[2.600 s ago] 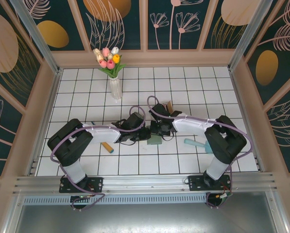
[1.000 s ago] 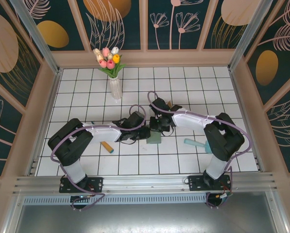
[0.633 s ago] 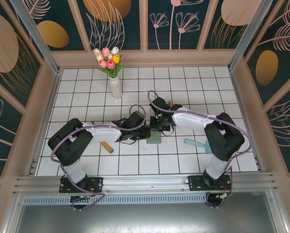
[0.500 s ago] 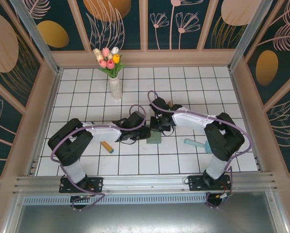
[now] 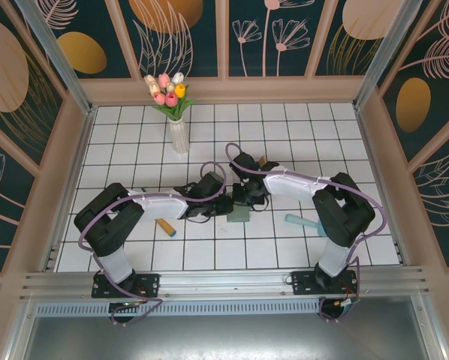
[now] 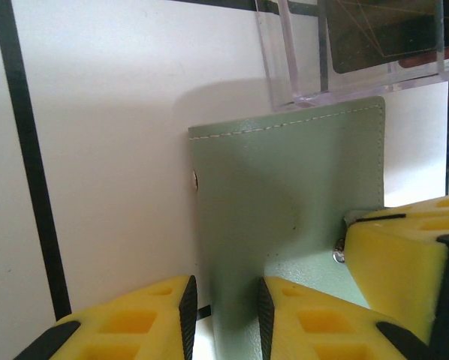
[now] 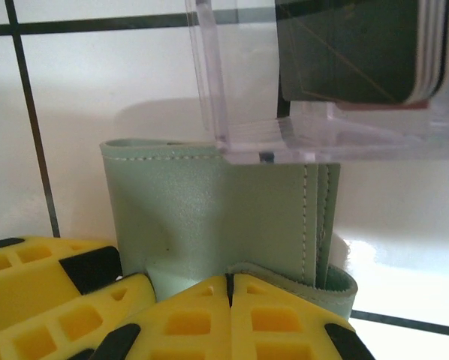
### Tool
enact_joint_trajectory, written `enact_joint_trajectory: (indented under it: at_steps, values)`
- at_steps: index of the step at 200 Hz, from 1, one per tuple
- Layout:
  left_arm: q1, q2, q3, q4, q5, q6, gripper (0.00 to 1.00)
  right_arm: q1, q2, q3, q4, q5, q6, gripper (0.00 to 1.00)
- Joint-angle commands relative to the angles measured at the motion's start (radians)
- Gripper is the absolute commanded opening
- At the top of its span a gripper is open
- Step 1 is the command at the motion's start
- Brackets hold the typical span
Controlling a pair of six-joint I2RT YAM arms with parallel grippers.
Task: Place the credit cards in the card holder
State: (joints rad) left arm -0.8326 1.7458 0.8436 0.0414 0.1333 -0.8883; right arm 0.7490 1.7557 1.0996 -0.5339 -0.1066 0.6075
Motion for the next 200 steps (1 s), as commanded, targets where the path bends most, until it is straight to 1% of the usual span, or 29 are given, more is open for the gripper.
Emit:
enact_joint_trajectory:
  at_steps: [1,28,46,61,71,89,105,144,200]
  values:
    - [-0.006,0.018,0.008,-0.031,-0.001,0.008,0.30,0.019,0.044,0.009,-0.033,-0.038,-0.025,0.00]
    - [-0.006,0.020,0.008,-0.030,0.002,0.011,0.30,0.022,0.059,0.006,-0.032,-0.035,-0.023,0.00]
    - [-0.006,0.023,0.009,-0.027,0.005,0.011,0.30,0.027,0.098,0.015,-0.078,-0.009,-0.029,0.00]
    - [-0.006,0.020,0.008,-0.028,0.003,0.011,0.30,0.033,0.111,-0.001,-0.090,-0.021,-0.034,0.00]
    - [-0.006,0.018,0.009,-0.029,-0.001,0.011,0.30,0.036,0.108,-0.020,-0.089,-0.034,-0.037,0.00]
    - [-0.005,0.018,0.007,-0.028,-0.001,0.009,0.30,0.035,0.082,-0.038,-0.090,-0.013,-0.030,0.00]
    - [-0.005,0.019,0.006,-0.027,0.001,0.010,0.30,0.030,0.059,0.000,-0.111,0.004,-0.033,0.00]
    - [-0.006,0.017,0.006,-0.029,-0.001,0.012,0.29,0.023,0.024,0.104,-0.155,-0.015,-0.061,0.00]
    - [-0.005,0.016,0.005,-0.028,-0.001,0.012,0.29,0.029,0.050,0.103,-0.157,-0.043,-0.070,0.00]
